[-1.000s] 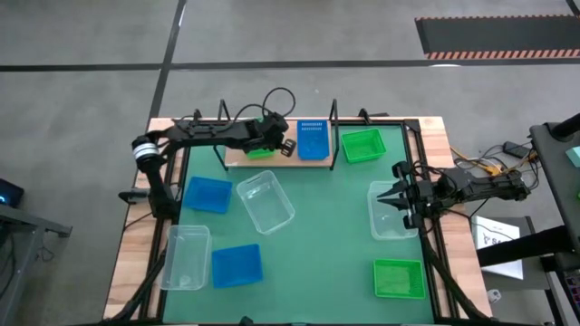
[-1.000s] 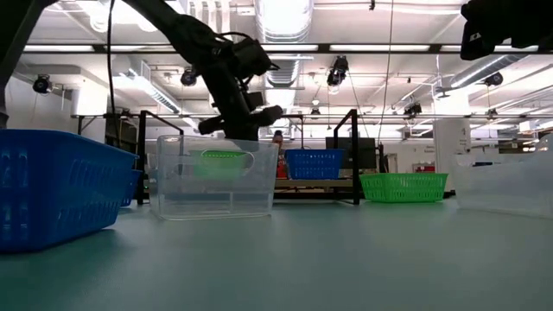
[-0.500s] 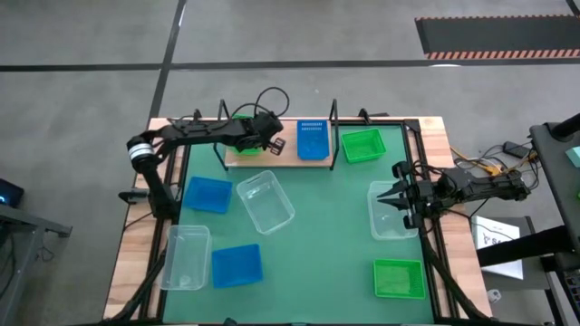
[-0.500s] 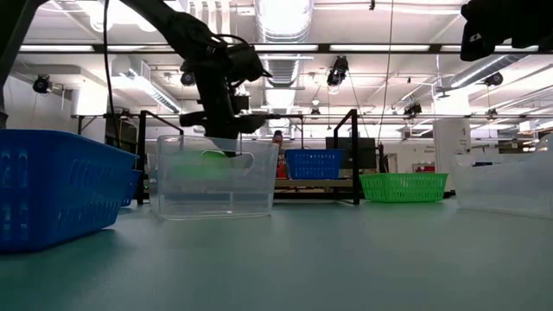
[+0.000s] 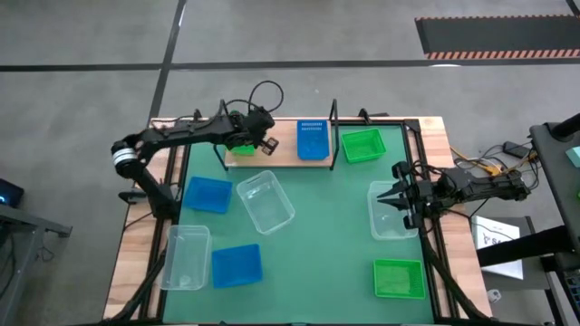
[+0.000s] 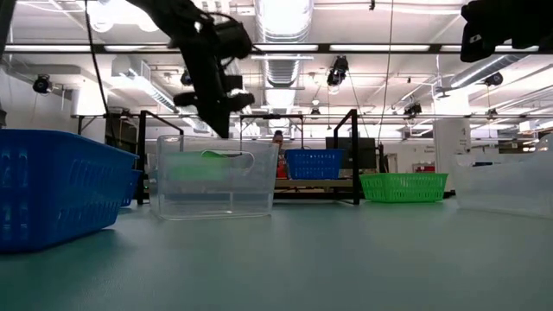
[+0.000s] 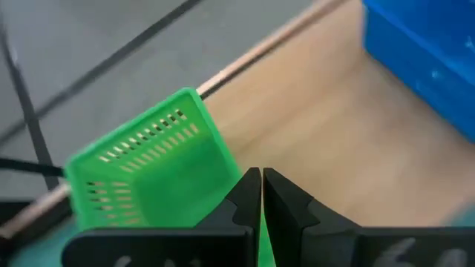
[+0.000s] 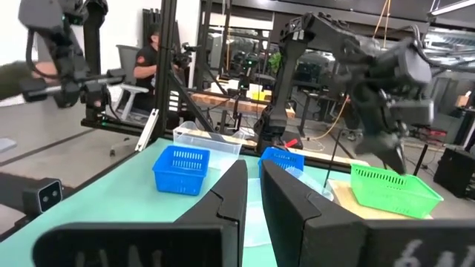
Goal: Stack baskets on shelf by color
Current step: Put the middle transparent bin on the shelf
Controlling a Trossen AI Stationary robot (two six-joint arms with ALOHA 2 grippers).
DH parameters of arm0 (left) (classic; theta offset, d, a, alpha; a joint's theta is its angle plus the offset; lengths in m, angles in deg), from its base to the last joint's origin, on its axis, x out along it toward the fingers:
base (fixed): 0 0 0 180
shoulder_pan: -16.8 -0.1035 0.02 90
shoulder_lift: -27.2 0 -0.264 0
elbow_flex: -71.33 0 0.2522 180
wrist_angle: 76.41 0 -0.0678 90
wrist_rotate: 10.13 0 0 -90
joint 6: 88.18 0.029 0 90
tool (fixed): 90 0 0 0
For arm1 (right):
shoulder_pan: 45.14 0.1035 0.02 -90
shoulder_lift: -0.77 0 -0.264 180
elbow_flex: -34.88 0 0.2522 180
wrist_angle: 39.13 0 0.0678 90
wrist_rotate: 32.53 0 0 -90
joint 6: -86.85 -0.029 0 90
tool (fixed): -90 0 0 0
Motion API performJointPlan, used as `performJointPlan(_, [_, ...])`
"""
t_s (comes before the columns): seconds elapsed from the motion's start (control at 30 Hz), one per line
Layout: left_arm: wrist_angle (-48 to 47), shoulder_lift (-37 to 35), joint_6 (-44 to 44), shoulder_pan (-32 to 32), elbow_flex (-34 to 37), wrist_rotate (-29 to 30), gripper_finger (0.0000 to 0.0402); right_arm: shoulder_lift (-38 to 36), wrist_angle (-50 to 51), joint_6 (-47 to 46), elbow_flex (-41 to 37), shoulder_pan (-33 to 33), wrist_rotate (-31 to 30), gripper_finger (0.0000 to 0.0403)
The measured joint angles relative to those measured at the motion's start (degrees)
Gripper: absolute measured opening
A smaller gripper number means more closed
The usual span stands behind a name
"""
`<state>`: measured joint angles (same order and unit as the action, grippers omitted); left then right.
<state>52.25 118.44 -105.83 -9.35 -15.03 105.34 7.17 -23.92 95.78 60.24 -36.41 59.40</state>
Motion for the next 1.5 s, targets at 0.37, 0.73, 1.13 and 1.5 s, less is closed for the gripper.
performJointPlan(0.37, [-8.67,-3.51,19.47,-4.18,2.69,-7.82,0.0000,0.00,-0.02,-0.37,0.00,0.00,0.00,0.0034])
performJointPlan(0.73, [-13.03,-3.04,19.43,-4.15,2.90,-8.96,0.0000,0.00,0.00,-0.31,0.00,0.00,0.00,0.0034])
performJointPlan(1.13, [-12.76,-2.99,19.41,-4.11,5.93,-8.98,0.0000,0.00,0.02,-0.35,0.00,0.00,0.00,0.0034])
performJointPlan(1.5, [-13.36,-2.99,18.00,-3.72,5.91,-14.39,0.0000,0.00,0.02,-0.35,0.00,0.00,0.00,0.0034])
